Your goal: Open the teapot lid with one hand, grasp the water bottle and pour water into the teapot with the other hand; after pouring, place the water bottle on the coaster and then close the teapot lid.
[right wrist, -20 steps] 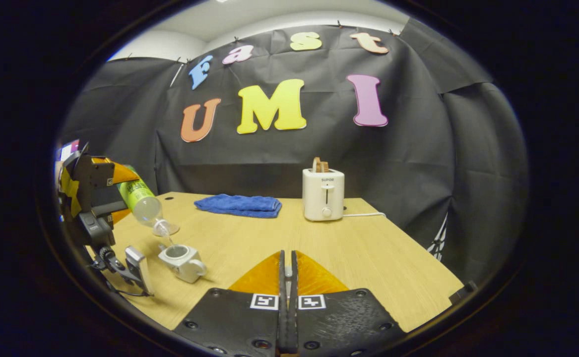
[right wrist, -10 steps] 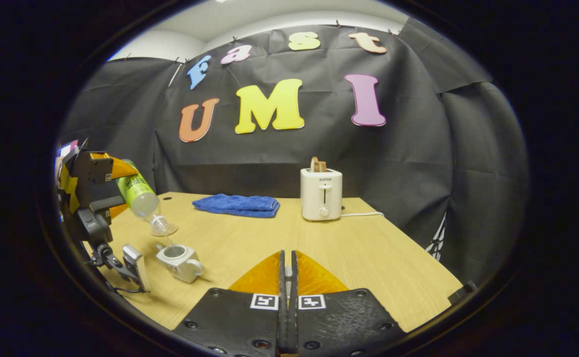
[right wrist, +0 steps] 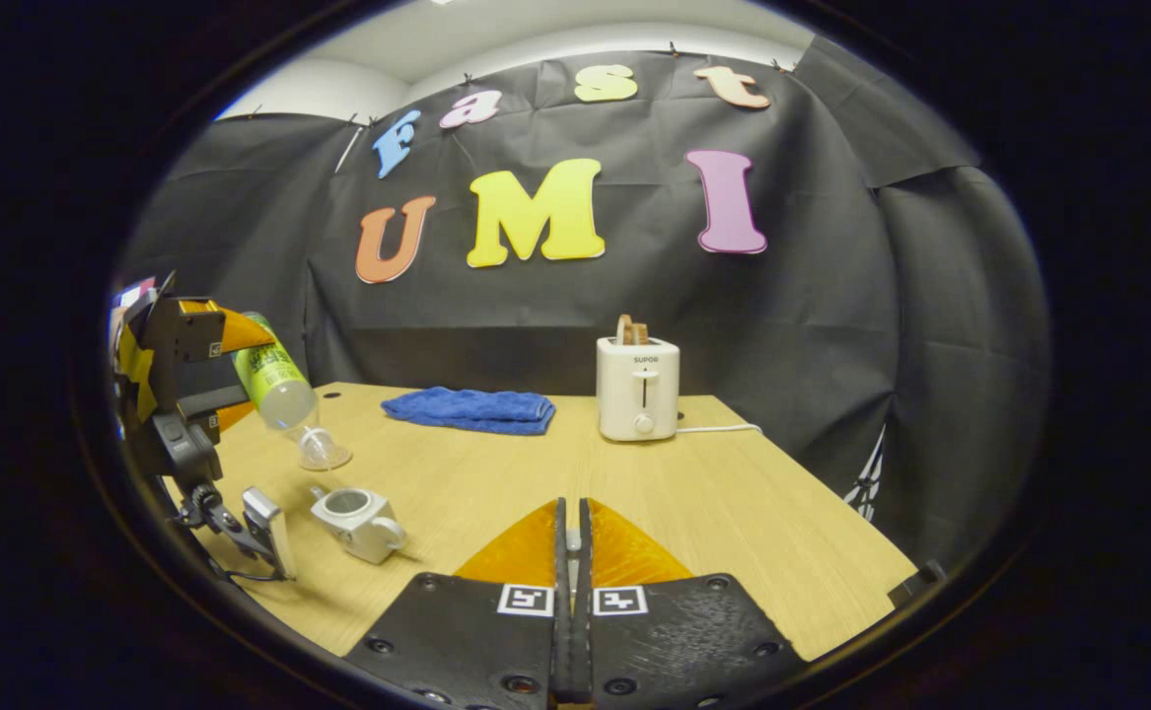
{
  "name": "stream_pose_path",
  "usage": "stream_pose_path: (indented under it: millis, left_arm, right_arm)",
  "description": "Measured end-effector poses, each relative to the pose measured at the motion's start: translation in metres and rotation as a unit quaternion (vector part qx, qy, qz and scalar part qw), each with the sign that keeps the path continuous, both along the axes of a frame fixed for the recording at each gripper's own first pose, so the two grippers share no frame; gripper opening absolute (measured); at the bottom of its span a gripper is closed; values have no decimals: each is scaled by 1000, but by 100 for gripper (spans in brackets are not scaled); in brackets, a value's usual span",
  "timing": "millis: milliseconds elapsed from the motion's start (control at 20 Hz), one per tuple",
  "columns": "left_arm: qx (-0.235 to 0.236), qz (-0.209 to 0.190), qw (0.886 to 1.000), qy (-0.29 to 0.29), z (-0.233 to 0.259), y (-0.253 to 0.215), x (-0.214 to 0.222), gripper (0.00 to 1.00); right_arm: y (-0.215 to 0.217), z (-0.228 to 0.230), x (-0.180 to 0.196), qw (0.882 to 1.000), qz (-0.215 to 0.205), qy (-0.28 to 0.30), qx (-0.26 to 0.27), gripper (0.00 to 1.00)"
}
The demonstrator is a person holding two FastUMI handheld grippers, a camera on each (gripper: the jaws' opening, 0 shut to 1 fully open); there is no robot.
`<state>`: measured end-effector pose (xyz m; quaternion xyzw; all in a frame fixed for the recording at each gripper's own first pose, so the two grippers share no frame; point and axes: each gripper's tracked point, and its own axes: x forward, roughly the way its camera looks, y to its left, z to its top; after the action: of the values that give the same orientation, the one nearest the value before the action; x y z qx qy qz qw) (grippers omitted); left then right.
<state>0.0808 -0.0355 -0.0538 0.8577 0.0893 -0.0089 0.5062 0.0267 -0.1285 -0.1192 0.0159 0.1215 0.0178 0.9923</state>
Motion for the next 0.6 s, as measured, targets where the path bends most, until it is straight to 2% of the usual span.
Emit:
stream_pose_path:
  millis: [300, 500, 600]
  left_arm:
    - [-24, -5, 1000, 0, -3, -1, 0, 71]
    - [-122, 21, 992, 19, -19, 10, -8, 72]
    - [-181, 30, 983, 17, -24, 12, -13, 71]
  right_arm:
    - [-1, 1, -1, 1000, -2, 0, 1, 0]
    - [-3, 4, -1, 1000, -7, -3, 3, 0]
    - [-5, 8, -1, 1000, -12, -6, 4, 0]
